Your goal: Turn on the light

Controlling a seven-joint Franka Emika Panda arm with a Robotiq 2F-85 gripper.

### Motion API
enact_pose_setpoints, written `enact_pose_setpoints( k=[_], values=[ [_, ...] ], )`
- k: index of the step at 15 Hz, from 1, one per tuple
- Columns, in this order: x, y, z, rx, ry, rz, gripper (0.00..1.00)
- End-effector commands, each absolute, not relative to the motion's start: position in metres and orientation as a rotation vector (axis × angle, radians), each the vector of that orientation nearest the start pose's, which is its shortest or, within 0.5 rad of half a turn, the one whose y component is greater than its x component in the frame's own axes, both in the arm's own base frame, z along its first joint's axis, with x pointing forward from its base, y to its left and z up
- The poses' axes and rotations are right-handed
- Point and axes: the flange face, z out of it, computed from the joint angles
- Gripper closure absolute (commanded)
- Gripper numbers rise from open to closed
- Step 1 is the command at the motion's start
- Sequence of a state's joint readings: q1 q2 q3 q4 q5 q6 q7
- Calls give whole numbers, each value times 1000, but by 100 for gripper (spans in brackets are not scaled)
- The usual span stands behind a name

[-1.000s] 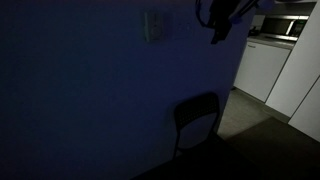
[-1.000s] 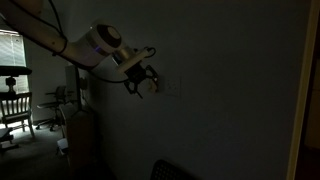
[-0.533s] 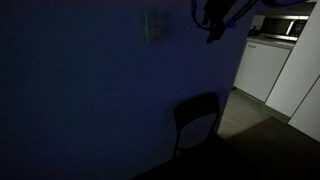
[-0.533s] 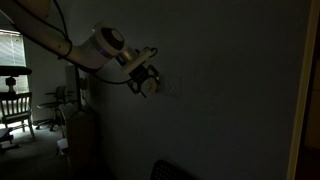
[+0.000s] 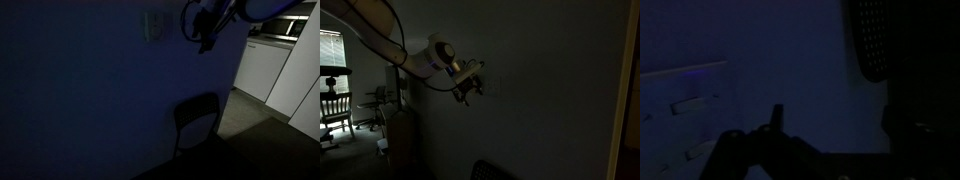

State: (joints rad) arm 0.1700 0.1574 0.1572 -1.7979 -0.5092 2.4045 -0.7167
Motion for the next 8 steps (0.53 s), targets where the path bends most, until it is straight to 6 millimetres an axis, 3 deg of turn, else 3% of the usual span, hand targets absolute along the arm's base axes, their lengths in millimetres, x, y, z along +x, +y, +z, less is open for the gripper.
enact_pose_setpoints(
  k=[1, 2, 8],
  values=[
    [632, 192, 511, -2667, -2263, -643, 0],
    [620, 199, 506, -2723, -2230, -639, 0],
    [625, 196, 503, -2742, -2249, -614, 0]
  ],
)
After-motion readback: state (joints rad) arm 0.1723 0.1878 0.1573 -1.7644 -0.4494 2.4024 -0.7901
